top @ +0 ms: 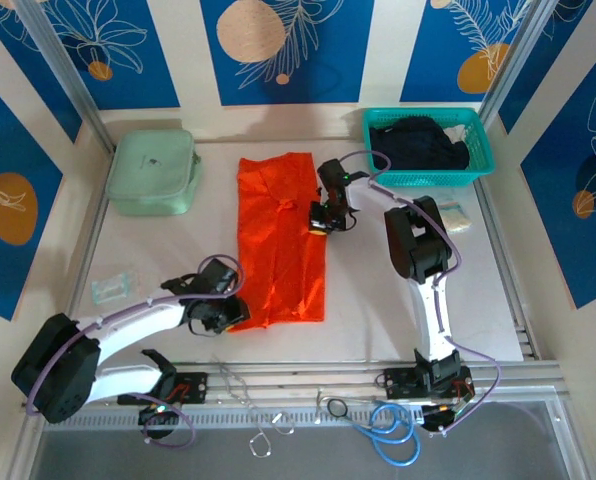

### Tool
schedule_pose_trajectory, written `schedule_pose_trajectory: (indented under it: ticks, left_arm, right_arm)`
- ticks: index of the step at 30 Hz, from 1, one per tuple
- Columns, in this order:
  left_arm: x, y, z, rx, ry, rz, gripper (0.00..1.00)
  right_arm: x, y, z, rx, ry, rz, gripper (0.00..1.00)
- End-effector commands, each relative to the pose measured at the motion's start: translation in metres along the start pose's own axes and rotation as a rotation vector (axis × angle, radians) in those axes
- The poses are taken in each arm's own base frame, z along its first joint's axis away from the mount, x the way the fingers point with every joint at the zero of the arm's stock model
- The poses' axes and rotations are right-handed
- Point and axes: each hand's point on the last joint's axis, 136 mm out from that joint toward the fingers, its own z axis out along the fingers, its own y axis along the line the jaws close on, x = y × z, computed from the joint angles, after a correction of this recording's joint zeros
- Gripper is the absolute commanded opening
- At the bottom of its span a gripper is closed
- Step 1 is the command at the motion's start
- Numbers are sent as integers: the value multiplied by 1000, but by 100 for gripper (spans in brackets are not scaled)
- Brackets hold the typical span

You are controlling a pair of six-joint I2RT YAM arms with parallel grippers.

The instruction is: Fold and stack the t-shirts

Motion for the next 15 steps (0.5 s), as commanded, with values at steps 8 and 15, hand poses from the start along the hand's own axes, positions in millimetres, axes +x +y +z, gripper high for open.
schedule_pose_trajectory:
  ticks: [8, 15]
  left_arm:
    - [-9, -43, -9, 37, -51, 57, 47]
    - [-66, -97, -89, 23, -330, 330, 69]
  right_arm:
    - [-13, 15, -40, -46, -62, -212, 17]
    - [-7, 73, -165, -119, -328, -541, 25]
